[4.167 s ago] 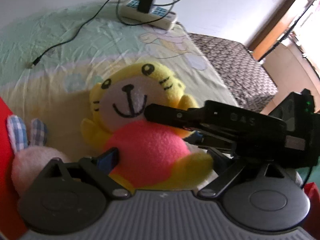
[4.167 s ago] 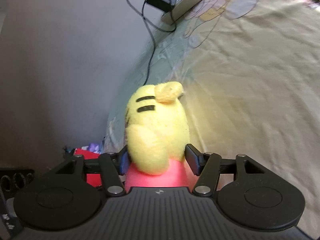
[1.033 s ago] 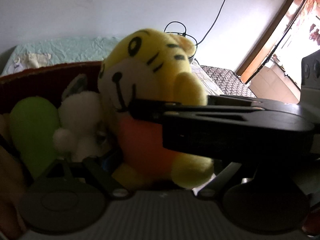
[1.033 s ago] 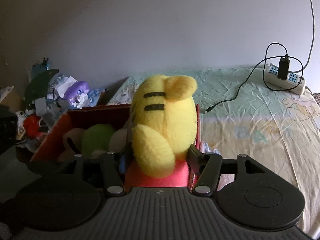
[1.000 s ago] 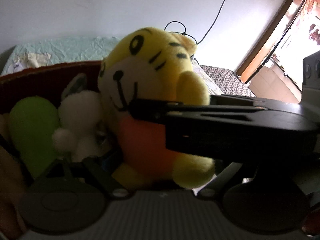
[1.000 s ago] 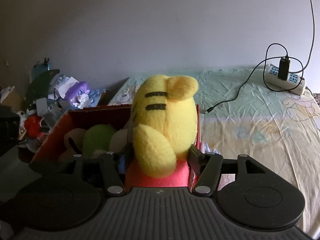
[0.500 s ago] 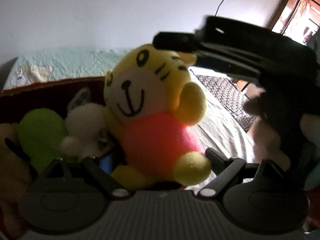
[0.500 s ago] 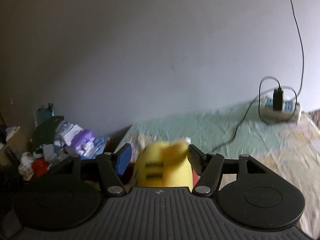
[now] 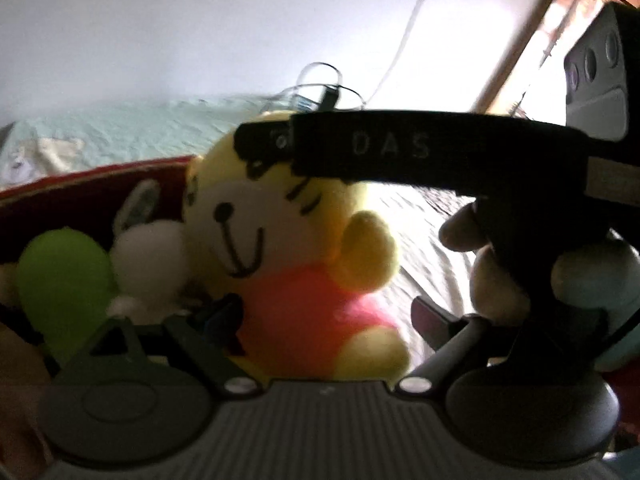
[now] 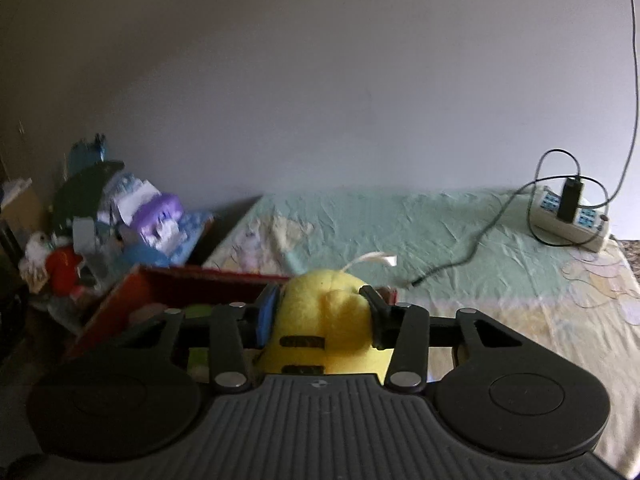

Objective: Organize objects
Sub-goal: 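Lower the yellow tiger plush into the red box with the right tool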

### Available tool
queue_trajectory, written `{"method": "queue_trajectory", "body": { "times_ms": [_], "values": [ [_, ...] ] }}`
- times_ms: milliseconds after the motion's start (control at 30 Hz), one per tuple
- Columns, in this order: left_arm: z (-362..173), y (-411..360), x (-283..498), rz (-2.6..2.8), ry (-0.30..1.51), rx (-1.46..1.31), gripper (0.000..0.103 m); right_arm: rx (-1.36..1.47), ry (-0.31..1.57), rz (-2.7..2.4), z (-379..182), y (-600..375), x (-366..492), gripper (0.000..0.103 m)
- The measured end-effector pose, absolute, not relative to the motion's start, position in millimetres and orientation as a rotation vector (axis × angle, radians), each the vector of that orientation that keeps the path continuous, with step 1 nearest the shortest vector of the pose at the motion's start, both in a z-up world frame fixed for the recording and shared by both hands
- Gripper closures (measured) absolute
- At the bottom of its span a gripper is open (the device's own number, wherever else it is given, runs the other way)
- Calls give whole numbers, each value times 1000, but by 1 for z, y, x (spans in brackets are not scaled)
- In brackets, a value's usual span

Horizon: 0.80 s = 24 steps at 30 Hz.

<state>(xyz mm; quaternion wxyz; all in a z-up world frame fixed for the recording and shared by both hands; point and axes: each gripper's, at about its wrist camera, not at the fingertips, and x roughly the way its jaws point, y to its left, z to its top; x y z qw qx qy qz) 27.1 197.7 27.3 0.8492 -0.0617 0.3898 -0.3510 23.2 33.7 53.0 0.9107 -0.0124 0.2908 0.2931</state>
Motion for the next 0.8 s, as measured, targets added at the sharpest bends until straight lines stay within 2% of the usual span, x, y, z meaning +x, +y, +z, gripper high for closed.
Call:
{"method": "queue_trajectory", "body": {
  "times_ms": [233, 400, 667, 800],
  "values": [
    [22, 197, 36, -719, 834, -121, 12, -113, 614, 576, 43, 47, 32, 57],
    [13, 204, 43, -689, 871, -135, 11, -156, 710, 598, 21, 66, 52, 57],
    [10, 202, 48, -678, 881, -140, 9, -94, 683, 600, 10, 57, 54, 49],
    [12, 202, 50, -677, 889, -142, 4, 71, 667, 612, 10, 37, 57, 46]
  ]
}}
